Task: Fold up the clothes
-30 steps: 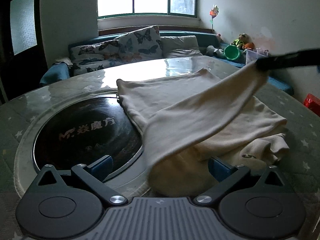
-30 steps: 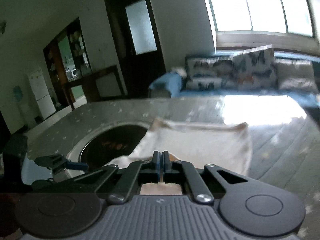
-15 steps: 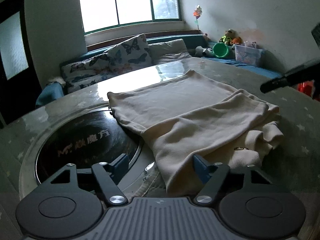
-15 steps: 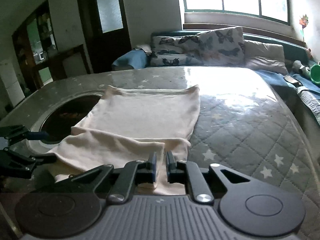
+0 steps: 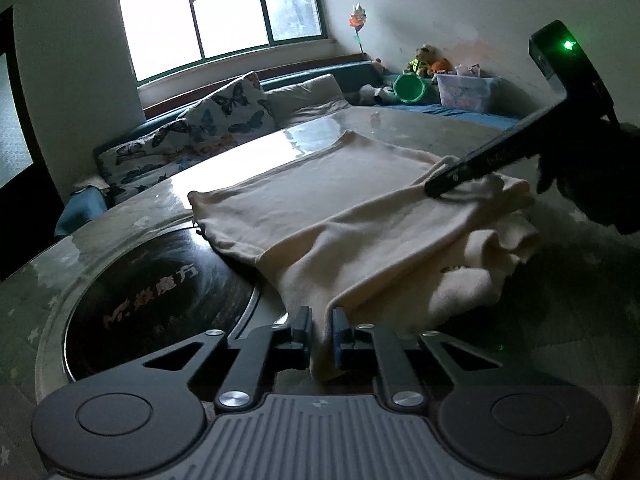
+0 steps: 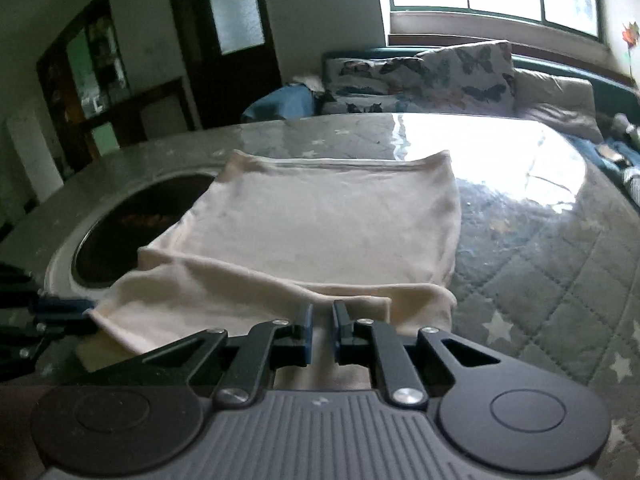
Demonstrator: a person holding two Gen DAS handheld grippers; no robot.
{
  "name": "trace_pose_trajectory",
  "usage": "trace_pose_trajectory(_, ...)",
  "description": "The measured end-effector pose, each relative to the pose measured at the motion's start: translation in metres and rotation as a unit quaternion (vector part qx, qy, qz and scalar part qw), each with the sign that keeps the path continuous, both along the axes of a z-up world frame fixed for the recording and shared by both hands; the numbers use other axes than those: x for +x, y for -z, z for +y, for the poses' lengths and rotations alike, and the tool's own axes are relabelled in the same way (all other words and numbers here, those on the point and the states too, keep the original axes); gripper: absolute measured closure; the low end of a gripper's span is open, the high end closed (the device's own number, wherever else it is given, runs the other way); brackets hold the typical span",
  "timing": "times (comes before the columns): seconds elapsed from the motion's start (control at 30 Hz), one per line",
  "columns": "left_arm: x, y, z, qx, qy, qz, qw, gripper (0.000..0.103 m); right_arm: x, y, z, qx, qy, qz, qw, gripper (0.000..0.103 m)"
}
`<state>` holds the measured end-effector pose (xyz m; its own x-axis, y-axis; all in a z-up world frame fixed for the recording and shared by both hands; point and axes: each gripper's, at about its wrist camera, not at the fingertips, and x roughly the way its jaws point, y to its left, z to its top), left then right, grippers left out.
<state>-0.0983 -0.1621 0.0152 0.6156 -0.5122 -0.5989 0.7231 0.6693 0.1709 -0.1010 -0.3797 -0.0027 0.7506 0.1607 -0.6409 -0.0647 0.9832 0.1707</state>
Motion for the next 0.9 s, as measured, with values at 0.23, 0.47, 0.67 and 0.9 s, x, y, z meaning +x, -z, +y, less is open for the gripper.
trace_pose_trajectory(0.23, 0.014, -0.022, 0.015, -0.028, 0.021, 0.042, 0.9985, 0.077, -0.007, -0.013, 0.002, -0.016, -0.007, -0.02, 1.0, 0.081)
trace_pose_trajectory(0.47, 0.052, -0.043, -0.01, -0.099, 0.008, 0.078, 0.992, 0.077, 0.008, -0.013, 0.023, -0.002, -0.036, -0.027, 0.999, 0.081)
trace_pose_trajectory(0.67, 0.084, -0.019, -0.04, -0.105, -0.012, 0.119, 0.9872, 0.077, 0.02, -0.005, 0.049, -0.006, -0.075, -0.023, 0.997, 0.08)
trace_pose_trajectory(0.9, 0.089, -0.003, -0.028, -0.09, -0.038, 0.116, 0.9885, 0.074, 0.027, 0.0, 0.045, -0.018, -0.068, -0.022, 0.997, 0.077)
